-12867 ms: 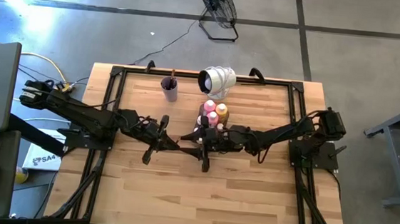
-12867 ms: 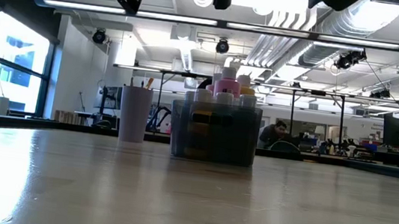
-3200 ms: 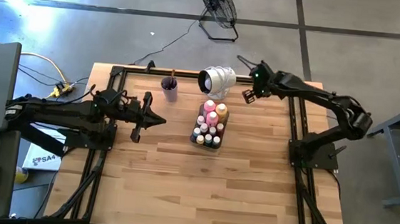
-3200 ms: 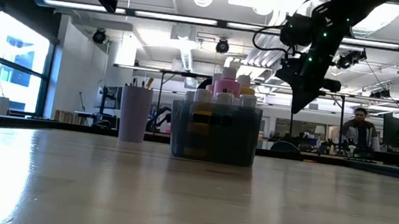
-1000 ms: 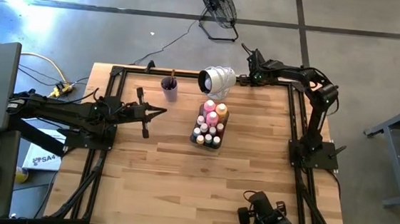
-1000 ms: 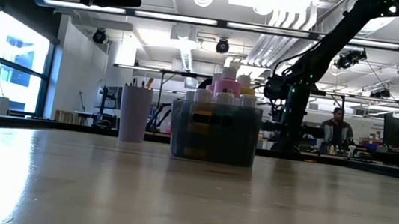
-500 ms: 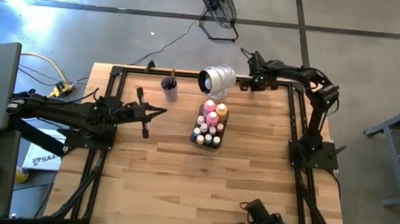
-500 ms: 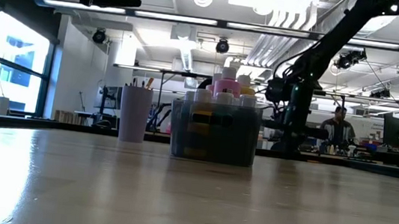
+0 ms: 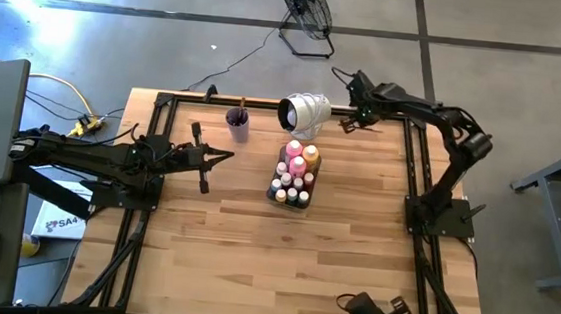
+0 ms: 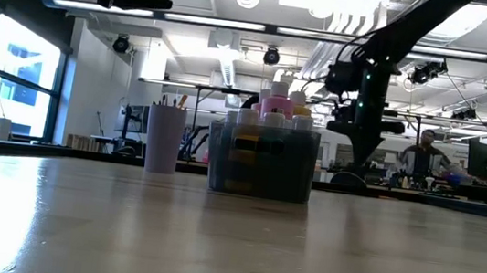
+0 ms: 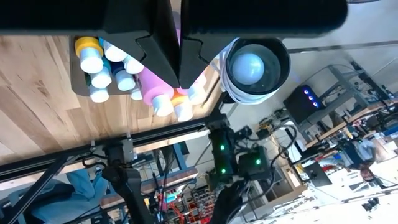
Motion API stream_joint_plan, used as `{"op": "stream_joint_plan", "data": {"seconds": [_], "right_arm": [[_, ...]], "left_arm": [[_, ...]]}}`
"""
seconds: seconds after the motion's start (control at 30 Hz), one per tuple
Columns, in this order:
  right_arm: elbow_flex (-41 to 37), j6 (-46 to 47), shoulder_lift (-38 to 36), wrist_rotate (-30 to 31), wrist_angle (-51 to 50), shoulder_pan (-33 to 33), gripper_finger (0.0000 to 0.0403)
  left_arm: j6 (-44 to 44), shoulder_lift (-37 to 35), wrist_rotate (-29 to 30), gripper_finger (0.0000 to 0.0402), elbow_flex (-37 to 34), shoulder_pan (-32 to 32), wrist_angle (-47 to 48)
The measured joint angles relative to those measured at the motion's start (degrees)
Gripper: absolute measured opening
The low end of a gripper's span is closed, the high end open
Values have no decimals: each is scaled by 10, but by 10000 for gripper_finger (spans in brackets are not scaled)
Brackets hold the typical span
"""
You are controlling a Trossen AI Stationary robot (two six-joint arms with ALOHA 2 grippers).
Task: Pick & Place Paint Supplies
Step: Put the gold paint brush into the violet cup
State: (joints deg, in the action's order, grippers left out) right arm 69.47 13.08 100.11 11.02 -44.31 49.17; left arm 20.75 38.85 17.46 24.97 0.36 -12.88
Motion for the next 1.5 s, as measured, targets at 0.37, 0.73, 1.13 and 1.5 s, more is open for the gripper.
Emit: {"op": "stream_joint_plan", "data": {"seconds": [0.37,0.73,1.13,1.5], "right_arm": [[0,-38,1,116,-134,31,3],[0,-221,23,100,-137,27,95],[0,-337,110,98,-141,50,150],[1,-397,119,22,-150,85,135]], "left_arm": [[0,0,2,0,0,0,2],[-14,0,3,0,0,0,6],[-28,0,3,0,0,0,6],[-32,0,3,0,0,0,6]]}}
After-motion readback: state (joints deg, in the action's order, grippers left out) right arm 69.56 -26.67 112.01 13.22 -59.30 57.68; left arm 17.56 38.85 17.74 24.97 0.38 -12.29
